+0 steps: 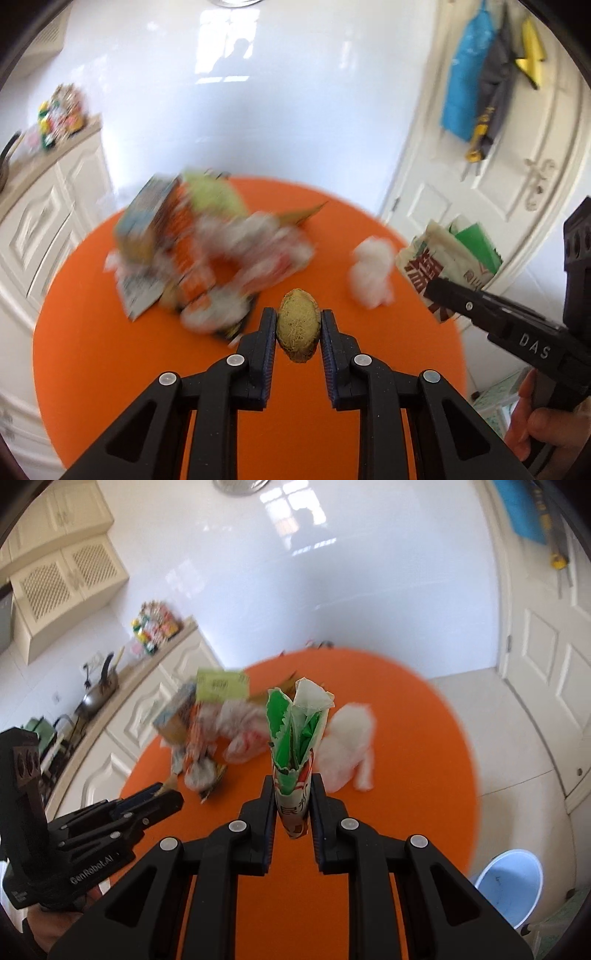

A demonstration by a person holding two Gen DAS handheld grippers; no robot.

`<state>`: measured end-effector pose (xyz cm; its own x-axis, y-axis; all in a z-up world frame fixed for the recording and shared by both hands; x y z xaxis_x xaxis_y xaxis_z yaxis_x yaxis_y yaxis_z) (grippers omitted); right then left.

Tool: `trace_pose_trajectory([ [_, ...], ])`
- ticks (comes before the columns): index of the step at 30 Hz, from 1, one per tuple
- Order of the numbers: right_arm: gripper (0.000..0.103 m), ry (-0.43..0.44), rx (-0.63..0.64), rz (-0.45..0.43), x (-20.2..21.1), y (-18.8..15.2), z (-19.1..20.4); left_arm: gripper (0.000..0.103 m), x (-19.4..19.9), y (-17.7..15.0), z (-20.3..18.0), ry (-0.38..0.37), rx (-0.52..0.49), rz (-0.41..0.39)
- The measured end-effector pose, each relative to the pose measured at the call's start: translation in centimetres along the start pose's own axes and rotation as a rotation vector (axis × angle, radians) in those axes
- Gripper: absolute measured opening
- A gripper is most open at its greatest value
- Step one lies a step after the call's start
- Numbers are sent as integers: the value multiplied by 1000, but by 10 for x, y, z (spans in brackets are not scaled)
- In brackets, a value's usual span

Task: Collect trash
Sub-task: 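Carry both items to the blue bin and open both tools to drop them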

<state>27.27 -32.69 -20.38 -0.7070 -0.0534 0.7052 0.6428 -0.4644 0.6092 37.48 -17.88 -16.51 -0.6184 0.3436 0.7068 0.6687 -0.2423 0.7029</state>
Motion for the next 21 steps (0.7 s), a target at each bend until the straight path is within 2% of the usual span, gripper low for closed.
trace_pose_trajectory([
  [4, 16, -86, -45, -87, 46, 17, -44, 19, -7, 36, -56, -94, -78, -38],
  [9, 16, -269, -149, -155, 104, 14, -137, 19, -45, 60, -150, -259, -192, -16],
  [14, 16, -443, -269, -124, 133, -20, -240, 19, -99, 49, -251, -430, -282, 108],
  [17, 16, -492, -344, -77, 136, -46, -293, 19, -134, 30, -299, -493, -327, 204],
  [21, 16, -520, -455, -5, 125, -88, -352, 19, -188, -6, -344, -534, -365, 366],
])
Point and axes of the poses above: each gripper's, at about its wrist camera, not at the fingertips, and x roughly against the way its jaws point, z to its left, y to its top, the point moved 8 cm from there along -x, roughly the way its jaws point, and after that the axes turned 5 degrees about -x, right-handed, at the moved point
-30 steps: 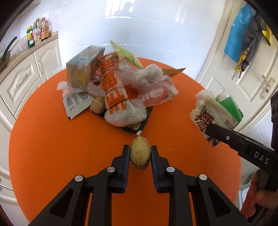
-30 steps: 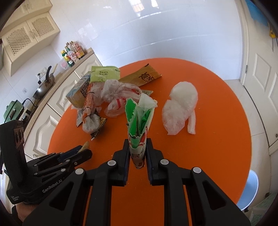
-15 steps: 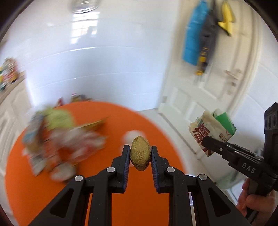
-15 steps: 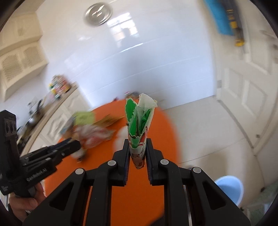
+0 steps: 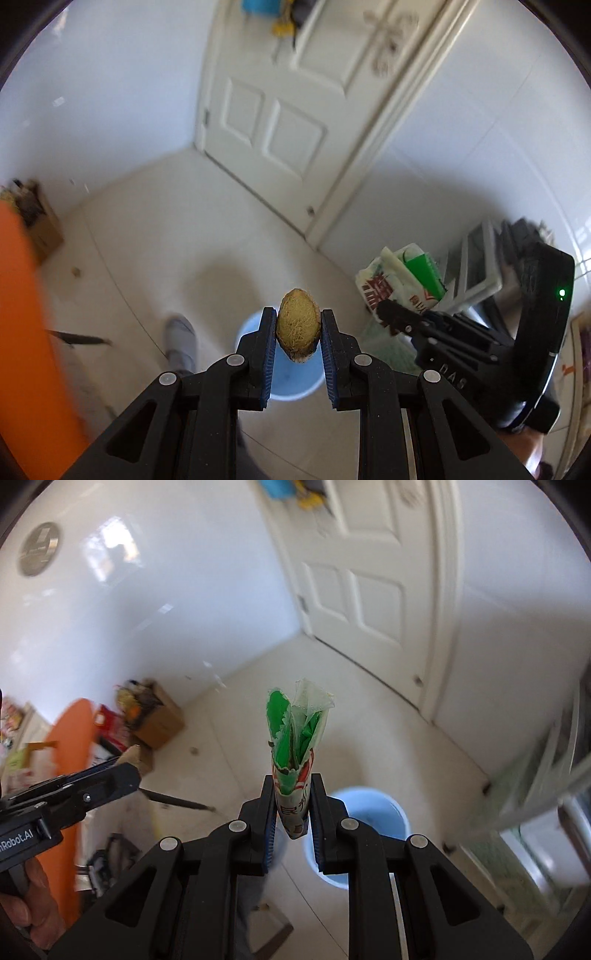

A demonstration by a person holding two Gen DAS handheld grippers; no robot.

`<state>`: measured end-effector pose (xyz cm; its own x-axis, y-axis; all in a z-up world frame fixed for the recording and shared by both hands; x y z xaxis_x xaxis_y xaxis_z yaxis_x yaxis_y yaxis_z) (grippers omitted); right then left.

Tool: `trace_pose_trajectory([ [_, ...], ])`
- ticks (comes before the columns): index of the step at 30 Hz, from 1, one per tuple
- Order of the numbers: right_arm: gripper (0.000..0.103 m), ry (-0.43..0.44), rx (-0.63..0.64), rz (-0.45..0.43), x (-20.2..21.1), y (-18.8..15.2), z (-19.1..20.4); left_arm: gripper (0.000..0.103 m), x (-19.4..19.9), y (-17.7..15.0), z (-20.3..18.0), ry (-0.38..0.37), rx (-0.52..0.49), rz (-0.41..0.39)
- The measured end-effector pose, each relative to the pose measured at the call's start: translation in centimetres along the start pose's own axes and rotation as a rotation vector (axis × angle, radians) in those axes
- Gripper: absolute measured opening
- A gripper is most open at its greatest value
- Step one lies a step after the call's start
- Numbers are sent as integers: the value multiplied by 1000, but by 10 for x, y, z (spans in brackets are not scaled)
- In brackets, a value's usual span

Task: Collect trash
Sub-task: 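Carry both items to the blue bin and open both tools to drop them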

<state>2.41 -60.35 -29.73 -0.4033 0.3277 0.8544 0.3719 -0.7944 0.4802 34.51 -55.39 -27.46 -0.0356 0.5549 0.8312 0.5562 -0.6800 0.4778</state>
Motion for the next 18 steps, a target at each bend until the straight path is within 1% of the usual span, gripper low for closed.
trace_pose_trajectory([
  [2, 16, -12, -41, 39, -22, -5, -21, 19, -34, -3, -4, -11, 3, 72],
  [5, 16, -14, -88, 87, -52, -9, -41, 19, -79, -6, -2, -28, 5, 163],
  [7, 16, -20, -114, 115, -70, -11, -54, 19, -108, -9, 1, -37, 10, 229],
  [8, 16, -22, -131, 138, -82, -13, -61, 20, -125, -5, 9, -42, 20, 257],
  [9, 17, -23, -142, 154, -92, -11, -67, 20, -137, -5, 12, -44, 29, 282],
  [10, 19, -30, -150, 168, -99, -12, -70, 21, -148, -5, 17, -49, 43, 305],
  [11, 19, -39, -161, 185, -109, -14, -78, 23, -155, -6, 20, -51, 49, 321],
  [12, 20, -37, -177, 206, -117, -16, -84, 32, -164, -5, 24, -51, 53, 341],
  [13, 20, -34, -196, 218, -123, -18, -89, 46, -179, 0, 38, -43, 55, 360],
  [14, 21, -35, -208, 223, -127, -20, -94, 55, -189, 5, 47, -22, 53, 371],
  [15, 23, -34, -215, 227, -129, -22, -99, 67, -194, 8, 55, -3, 50, 371],
  [16, 31, -33, -223, 232, -131, -23, -101, 71, -199, 12, 63, 14, 50, 362],
  [17, 43, -37, -230, 232, -132, -24, -105, 72, -206, 21, 63, 13, 46, 363],
  [18, 50, -42, -237, 225, -132, -25, -109, 76, -205, 20, 68, 18, 46, 364],
])
Point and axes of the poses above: each gripper's, at about its wrist camera, not at the fingertips, and x roughly against the way its jaws point, z to its left, y to its top, the point moved 8 cm from there along -x, roughly the way its jaws point, and after that the axes turned 5 degrees about -x, right-handed, at the moved point
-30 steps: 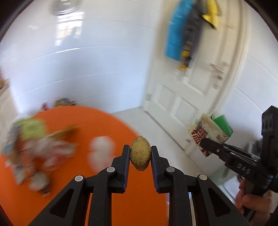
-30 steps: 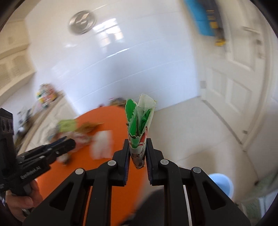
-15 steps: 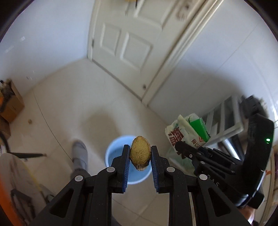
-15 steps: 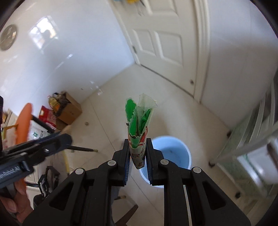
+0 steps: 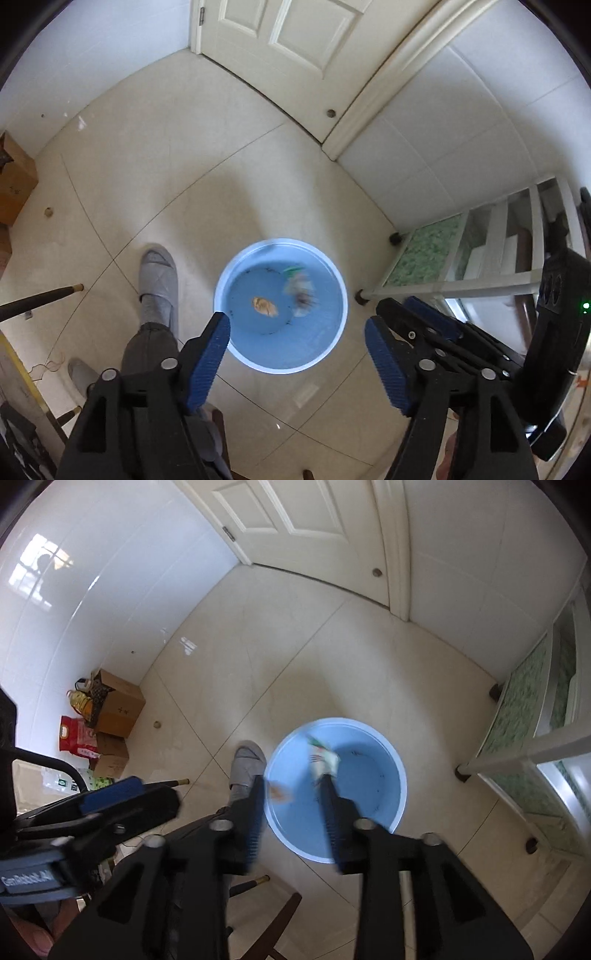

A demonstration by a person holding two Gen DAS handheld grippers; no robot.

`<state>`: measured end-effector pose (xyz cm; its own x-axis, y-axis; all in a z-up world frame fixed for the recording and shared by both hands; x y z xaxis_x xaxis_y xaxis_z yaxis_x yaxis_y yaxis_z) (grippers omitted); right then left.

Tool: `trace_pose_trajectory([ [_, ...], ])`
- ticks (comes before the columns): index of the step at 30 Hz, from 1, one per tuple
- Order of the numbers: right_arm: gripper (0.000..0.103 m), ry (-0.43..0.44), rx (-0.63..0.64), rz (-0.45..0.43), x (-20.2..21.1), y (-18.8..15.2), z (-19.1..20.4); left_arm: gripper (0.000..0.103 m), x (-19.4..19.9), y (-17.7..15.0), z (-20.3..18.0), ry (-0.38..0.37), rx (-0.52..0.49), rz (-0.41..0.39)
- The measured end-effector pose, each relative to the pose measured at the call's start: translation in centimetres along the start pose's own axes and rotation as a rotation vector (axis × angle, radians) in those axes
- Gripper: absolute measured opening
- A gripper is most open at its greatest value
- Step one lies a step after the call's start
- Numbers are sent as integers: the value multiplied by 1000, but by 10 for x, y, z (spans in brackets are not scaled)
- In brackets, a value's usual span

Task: Collect trash
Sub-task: 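Carry both items to the blue bin and open both tools to drop them, then move both tools back over the orange table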

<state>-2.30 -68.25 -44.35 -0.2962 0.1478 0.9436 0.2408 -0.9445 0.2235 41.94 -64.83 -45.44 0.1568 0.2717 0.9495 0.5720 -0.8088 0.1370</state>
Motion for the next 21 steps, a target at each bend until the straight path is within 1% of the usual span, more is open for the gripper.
trace_pose_trajectory([
  [1, 67, -3, -8, -5, 1, -1, -1, 81, 2, -1, 6, 15, 2, -1],
  [2, 83, -11, -16, -15, 2, -1, -4, 83, 1, 1, 13, 27, -3, -2],
  [4, 97, -29, -26, -25, 5, -3, -7, 87, -1, 11, 6, 71, -7, -13],
  [5, 103, -40, -33, -27, 6, -4, -9, 88, 3, 11, 7, 95, -10, -19],
  [7, 103, -46, -43, -29, 10, -6, -10, 87, 16, 12, 9, 134, -17, -47],
  [12, 103, -49, -39, -76, 38, -10, 3, 88, 60, -4, -15, 182, -50, -147],
  [15, 103, -42, -28, -120, 61, -11, 16, 88, 99, -22, -22, 200, -70, -219],
  [17, 103, -36, -13, -154, 79, -12, 28, 88, 122, -40, -26, 199, -74, -265],
  [21, 103, -10, 26, -229, 119, -14, 58, 88, 176, -74, -19, 215, -76, -371],
])
Point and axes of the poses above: each gripper's, at about its wrist camera, not at the fingertips, and x roughly against the way its jaws point, z to its left, y to its top, the point moved 8 cm from there along -x, roughly the way its jaws point, and after that the axes turned 5 degrees about -x, right-handed, at the moved point
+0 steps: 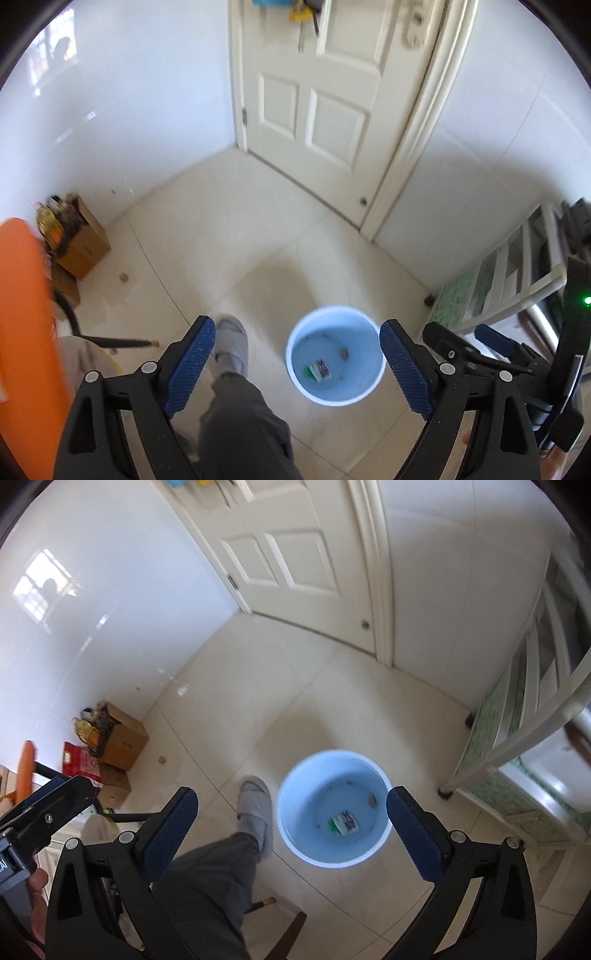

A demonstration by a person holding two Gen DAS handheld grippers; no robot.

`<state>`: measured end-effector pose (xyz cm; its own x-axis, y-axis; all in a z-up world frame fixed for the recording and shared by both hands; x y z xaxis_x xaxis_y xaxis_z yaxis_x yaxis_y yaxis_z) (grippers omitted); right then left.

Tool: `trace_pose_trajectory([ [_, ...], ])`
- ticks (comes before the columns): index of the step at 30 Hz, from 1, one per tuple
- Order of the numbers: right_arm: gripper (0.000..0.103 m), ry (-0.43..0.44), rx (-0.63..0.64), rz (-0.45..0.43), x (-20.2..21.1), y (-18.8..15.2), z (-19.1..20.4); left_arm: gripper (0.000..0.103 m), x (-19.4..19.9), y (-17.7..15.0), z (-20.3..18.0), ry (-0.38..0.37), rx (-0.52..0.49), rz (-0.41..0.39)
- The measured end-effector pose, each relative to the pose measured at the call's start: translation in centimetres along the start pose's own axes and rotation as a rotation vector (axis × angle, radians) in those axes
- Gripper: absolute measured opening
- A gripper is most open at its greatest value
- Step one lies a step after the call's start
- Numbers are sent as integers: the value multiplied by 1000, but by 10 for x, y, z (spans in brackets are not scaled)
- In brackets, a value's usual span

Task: Collect trash
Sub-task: 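Move both tools back over the orange table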

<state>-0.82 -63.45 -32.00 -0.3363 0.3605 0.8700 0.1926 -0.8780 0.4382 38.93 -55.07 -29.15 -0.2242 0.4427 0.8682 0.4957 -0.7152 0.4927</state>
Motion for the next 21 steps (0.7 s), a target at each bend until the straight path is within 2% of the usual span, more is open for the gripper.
trace_pose_trajectory([
  [5, 103, 58, 80, -87, 54, 6, 56, 88, 85, -25, 43, 25, 41, -134],
  [8, 103, 101, 139, -144, 87, 6, 96, 88, 132, -46, 77, 72, 67, -209],
  [14, 103, 241, 253, -215, 145, -10, 189, 90, 231, -99, 121, 158, 180, -317],
  [17, 103, 294, 314, -235, 166, -23, 233, 96, 284, -133, 138, 218, 228, -386],
  [21, 103, 370, 403, -263, 195, -47, 295, 102, 347, -178, 158, 337, 286, -464],
])
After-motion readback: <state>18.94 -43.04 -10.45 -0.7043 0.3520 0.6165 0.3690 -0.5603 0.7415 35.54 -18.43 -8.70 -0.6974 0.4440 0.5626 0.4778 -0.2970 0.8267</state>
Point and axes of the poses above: each gripper's, at about its wrist camera, not at the fingertips, and x roughly against the way its jaws point, z to its left, y to its top, the point moved 8 cm from there along -x, roughly the way its jaws point, and after that the axes turned 5 degrees about -x, right-handed, at the moved point
